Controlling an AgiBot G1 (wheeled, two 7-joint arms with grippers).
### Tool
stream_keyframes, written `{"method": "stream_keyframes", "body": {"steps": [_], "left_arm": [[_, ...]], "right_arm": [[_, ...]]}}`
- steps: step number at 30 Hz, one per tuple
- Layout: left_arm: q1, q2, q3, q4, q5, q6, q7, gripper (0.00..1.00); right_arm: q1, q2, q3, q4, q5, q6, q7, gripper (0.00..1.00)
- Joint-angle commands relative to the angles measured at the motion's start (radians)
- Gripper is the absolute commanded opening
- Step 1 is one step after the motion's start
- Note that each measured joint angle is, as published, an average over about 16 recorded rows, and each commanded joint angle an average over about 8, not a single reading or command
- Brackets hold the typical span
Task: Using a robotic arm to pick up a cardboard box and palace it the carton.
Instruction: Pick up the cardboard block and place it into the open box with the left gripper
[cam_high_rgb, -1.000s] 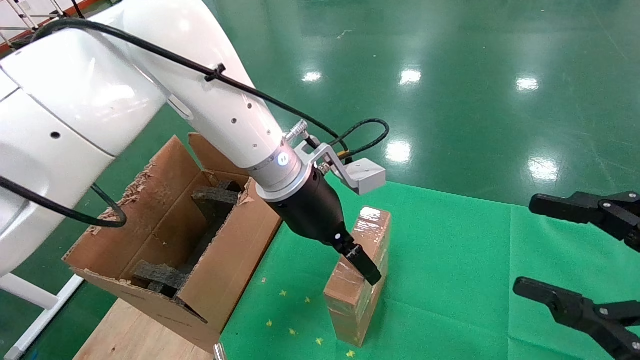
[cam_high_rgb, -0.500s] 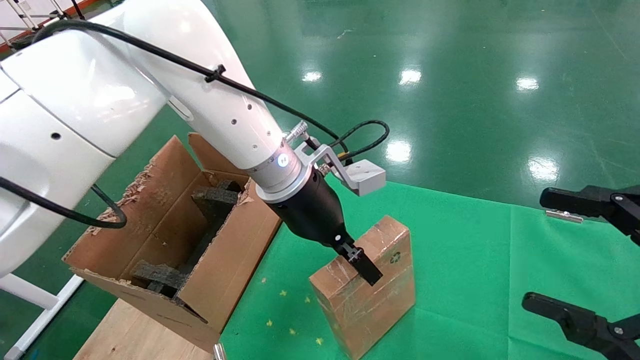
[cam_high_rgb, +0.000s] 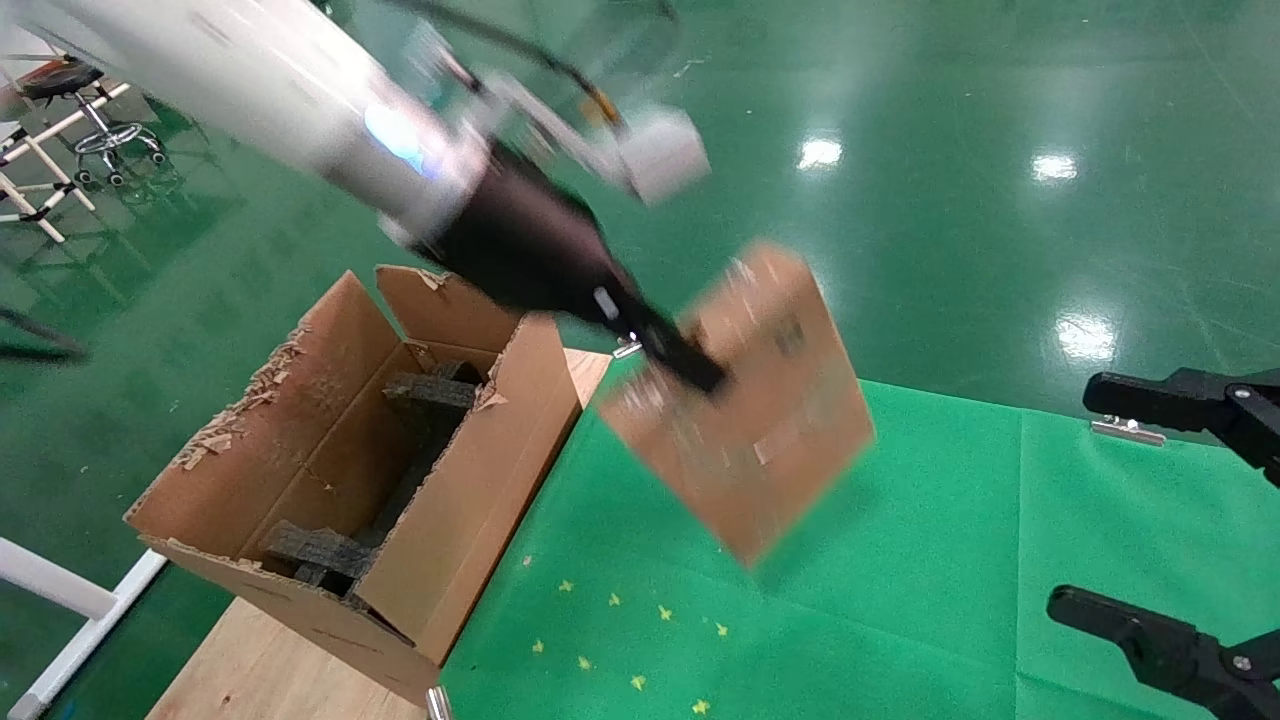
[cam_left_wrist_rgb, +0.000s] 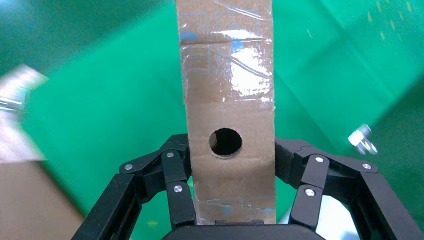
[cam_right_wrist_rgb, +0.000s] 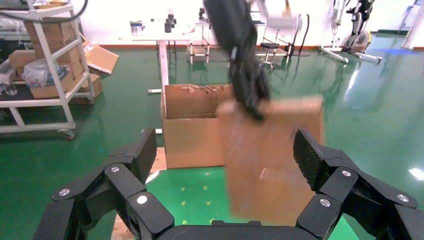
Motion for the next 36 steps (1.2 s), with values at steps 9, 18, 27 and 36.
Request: {"method": "stream_keyframes", "body": {"steps": [9, 18, 27, 36], "left_arm": [[-0.193, -0.084, -0.003, 0.241, 0.07, 0.01, 0.206, 0.0], [-0.29, -0.161, 0.046, 0.489, 0.167, 0.001, 0.371, 0.0], [-0.312, -0.225, 0.082, 0.681, 0.234, -0.033, 0.506, 0.0], [-0.251, -0.267, 0.093, 0.817, 0.252, -0.123, 0.609, 0.0]], "right_arm": [[0.0, 0.0, 0.0, 0.0, 0.0, 0.0, 0.0, 1.0], [0.0, 0.0, 0.0, 0.0, 0.0, 0.0, 0.0, 1.0], [0.0, 0.0, 0.0, 0.0, 0.0, 0.0, 0.0, 1.0], [0.0, 0.0, 0.0, 0.0, 0.0, 0.0, 0.0, 1.0]]}}
